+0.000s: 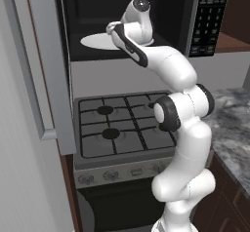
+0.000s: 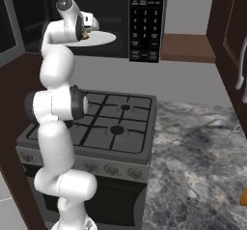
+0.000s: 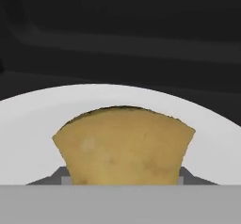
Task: Place the sponge inside the microwave to prepare for sanitizing.
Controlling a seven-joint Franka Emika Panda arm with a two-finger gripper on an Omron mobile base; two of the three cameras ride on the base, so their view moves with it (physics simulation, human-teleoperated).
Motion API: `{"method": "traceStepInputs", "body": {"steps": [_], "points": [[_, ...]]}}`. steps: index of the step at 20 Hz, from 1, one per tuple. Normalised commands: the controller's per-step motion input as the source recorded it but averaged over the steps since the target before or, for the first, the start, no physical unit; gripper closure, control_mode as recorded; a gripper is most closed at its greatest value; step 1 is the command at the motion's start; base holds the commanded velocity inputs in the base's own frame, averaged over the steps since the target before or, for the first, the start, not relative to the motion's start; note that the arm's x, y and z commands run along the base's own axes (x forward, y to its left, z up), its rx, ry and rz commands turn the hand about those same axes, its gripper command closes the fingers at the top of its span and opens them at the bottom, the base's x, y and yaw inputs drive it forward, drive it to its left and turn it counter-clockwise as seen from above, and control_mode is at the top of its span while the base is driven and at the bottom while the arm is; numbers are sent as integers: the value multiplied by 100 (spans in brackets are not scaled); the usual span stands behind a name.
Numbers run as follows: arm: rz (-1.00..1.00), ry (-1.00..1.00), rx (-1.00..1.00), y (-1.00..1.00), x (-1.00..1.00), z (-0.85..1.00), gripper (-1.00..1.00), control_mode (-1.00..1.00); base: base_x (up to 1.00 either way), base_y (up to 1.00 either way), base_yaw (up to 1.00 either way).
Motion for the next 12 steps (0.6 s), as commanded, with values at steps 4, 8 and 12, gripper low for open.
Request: {"method": "traceStepInputs", "body": {"steps": [4,8,12], "points": [[0,1,0,24,20,-7,100,-100,0,0,0],[0,0,0,9,34,-22,100,-100,0,0,0],[0,0,0,3,33,-32,100,-100,0,0,0]]}}
